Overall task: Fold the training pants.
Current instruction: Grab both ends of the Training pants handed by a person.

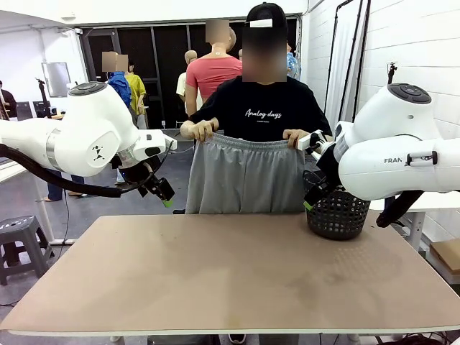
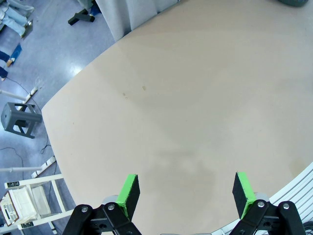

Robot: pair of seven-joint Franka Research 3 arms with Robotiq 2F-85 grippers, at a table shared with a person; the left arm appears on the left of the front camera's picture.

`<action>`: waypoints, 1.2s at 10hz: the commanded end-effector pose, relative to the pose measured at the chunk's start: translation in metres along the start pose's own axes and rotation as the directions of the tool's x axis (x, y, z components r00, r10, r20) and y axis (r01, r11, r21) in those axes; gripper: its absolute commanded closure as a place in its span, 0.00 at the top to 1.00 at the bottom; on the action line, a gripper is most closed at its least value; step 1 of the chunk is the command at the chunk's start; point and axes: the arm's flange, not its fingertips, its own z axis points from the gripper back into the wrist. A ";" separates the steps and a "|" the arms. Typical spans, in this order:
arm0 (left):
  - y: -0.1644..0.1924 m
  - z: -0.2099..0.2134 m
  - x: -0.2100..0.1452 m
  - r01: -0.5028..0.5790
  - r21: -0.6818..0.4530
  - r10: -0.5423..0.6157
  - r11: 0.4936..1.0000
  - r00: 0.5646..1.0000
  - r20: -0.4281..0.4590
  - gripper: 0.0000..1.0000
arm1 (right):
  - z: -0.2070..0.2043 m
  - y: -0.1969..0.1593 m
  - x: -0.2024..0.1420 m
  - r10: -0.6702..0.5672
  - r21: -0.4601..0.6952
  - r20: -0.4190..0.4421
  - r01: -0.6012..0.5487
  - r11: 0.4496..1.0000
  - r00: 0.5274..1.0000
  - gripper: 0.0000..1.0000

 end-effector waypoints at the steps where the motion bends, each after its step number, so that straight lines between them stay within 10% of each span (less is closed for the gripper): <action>1: 0.000 0.001 -0.001 0.006 -0.001 -0.006 1.000 1.000 0.009 1.00 | 0.000 0.000 0.001 0.000 -0.002 0.009 0.000 1.000 1.000 1.00; 12: 0.000 0.001 -0.001 0.006 -0.001 -0.006 1.000 1.000 0.009 1.00 | 0.000 0.000 0.001 0.000 -0.002 0.009 0.000 1.000 1.000 1.00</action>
